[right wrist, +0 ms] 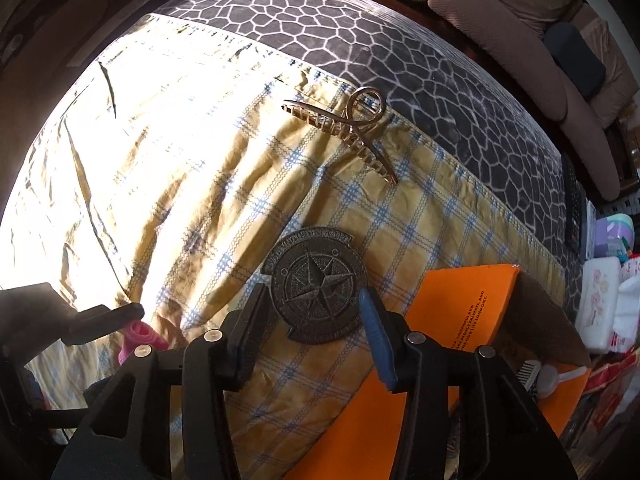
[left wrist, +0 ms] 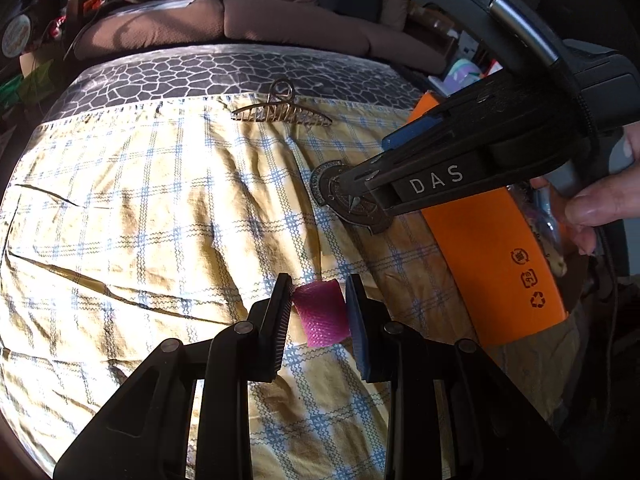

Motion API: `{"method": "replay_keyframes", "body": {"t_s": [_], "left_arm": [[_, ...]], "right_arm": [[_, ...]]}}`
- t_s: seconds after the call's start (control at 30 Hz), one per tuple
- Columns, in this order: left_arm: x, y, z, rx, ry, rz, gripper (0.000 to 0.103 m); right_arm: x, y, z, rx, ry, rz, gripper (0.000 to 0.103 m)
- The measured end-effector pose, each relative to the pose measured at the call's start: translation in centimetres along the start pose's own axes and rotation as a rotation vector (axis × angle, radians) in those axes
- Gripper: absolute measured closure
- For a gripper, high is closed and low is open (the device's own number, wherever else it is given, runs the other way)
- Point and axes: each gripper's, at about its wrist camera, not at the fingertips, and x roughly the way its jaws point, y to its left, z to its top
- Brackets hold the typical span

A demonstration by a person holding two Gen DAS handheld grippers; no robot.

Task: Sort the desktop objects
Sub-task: 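Lift the pink roller and coaster and carry both toward the orange box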

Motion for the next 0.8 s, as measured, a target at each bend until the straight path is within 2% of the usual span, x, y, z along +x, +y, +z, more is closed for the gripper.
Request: {"method": "replay_keyframes", "body": {"t_s": [0.03,0.1,0.23,0.4,0.5,0.63,0.73,0.8], "left_arm": [[0.1,0.1,-0.1,0.001,0.003,-0.004,0.078],[0.3,0.5,-0.1,-0.001,0.004,-0.013,0.078],[0.5,1.1,0.0,-0.01,0.007,-0.026,0.078],[0.7,1.7,0.0,-0.014,0.008,-0.028,0.078],[0.8,1.9,0.0,-0.021,0.01,-0.025,0.078],[0.9,1.8,-0.1,-0.027,0.01,-0.026,0.078],[0.9,1.6,-0.1,-0.024,0.011,-0.026,0.078],[0.8,1.5,-0.1,-0.024,0.01,-0.026,0.078]], "right_arm": [[0.5,0.1,0.3,-0.028,0.014,-0.001,0.039],[1.4,0.3,0.7,-0.075,0.037,-0.018,0.033],[3.6,-0.1,1.0,-0.093,0.094,0.013,0.034],[5.1,-0.4,0.9,-0.08,0.11,0.054,0.033],[5.2,-0.6,0.8,-0.08,0.105,0.049,0.023],[5.4,-0.8,0.6,-0.079,0.109,0.057,0.023],[5.4,-1.2,0.3,-0.049,0.115,0.092,0.031],[5.2,-1.5,0.1,-0.027,0.111,0.106,0.031]]}}
